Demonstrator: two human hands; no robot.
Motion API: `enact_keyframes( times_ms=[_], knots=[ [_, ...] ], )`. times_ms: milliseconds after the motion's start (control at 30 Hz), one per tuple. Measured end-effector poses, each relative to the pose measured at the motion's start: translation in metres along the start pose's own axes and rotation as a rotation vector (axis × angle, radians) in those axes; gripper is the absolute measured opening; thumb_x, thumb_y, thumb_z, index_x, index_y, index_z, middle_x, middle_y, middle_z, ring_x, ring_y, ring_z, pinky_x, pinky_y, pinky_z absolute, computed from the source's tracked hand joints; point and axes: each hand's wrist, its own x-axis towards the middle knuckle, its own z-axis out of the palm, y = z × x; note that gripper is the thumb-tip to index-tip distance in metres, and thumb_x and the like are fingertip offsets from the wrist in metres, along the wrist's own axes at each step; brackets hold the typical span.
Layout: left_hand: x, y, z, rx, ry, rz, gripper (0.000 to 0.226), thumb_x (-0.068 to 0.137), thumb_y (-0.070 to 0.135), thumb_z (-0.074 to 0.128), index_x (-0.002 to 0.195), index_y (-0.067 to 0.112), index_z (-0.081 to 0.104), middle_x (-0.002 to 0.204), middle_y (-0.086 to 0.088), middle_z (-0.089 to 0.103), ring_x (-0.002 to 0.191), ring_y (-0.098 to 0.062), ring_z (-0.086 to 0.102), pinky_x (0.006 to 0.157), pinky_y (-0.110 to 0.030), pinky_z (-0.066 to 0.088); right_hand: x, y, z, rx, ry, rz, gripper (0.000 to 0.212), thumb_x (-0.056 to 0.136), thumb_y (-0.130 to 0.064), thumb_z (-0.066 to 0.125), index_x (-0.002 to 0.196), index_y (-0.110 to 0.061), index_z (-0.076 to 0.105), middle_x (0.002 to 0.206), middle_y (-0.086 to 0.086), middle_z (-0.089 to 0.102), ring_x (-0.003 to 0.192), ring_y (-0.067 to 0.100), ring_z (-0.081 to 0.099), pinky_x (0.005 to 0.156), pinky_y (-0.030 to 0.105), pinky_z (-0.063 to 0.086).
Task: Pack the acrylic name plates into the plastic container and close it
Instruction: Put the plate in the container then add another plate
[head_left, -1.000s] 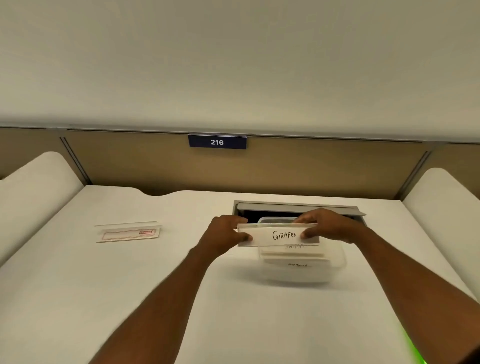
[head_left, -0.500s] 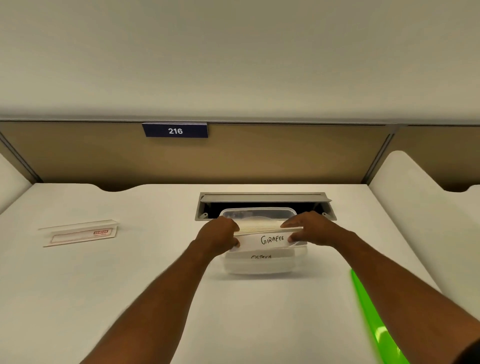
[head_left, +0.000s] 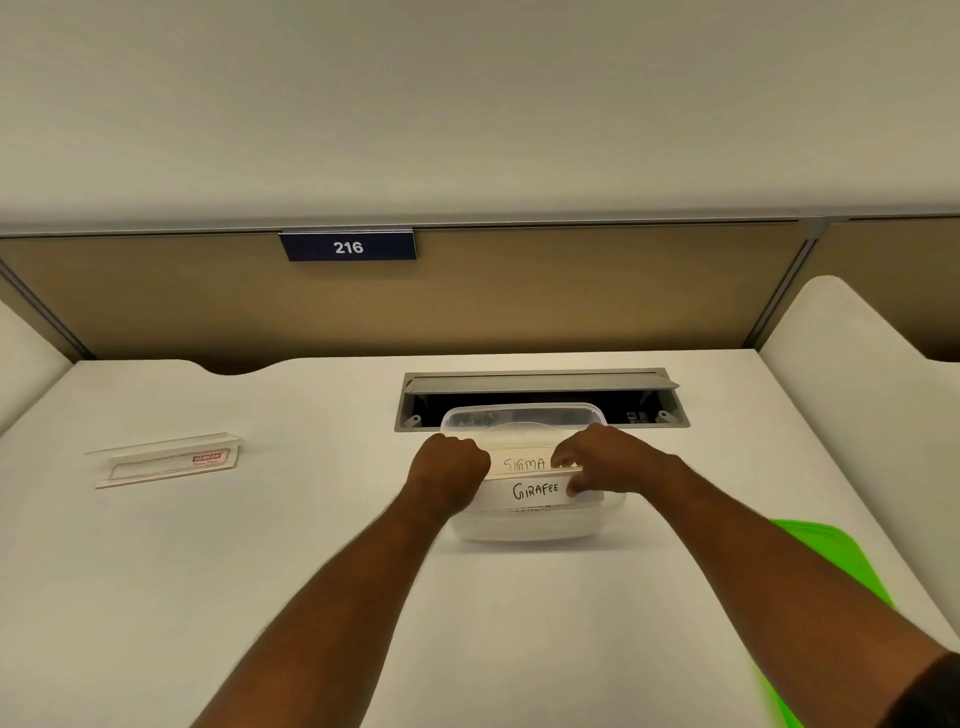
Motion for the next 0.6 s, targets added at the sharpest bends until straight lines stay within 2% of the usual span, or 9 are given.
enact_keyframes(
  times_ms=[367, 600],
  knots=[
    [0.013, 0.008, 0.008, -0.051, -0.024, -0.002, 0.021, 0.088, 0.006, 0.056, 0.108, 0.004, 0.063, 0.110, -0.014, 0.066, 0.098, -0.033, 0.065, 0.079, -0.038, 0.051, 0.010, 0.003, 0.013, -0.093, -0.029, 0.036, 0.047, 0.078, -0.029, 0.075, 0.122, -0.021, 0.062, 0.119, 0.000, 0.067, 0.108, 0.020, 0.057, 0.090, 0.034, 0.048],
    [0.018, 0.009, 0.020, -0.085, -0.032, 0.004, 0.024, 0.088, 0.006, 0.057, 0.112, 0.004, 0.061, 0.114, -0.015, 0.064, 0.103, -0.033, 0.063, 0.085, -0.039, 0.051, 0.014, 0.002, 0.020, -0.114, -0.037, 0.050, 0.045, 0.077, -0.030, 0.075, 0.120, -0.023, 0.062, 0.120, -0.001, 0.065, 0.109, 0.020, 0.056, 0.084, 0.030, 0.044]
  ],
)
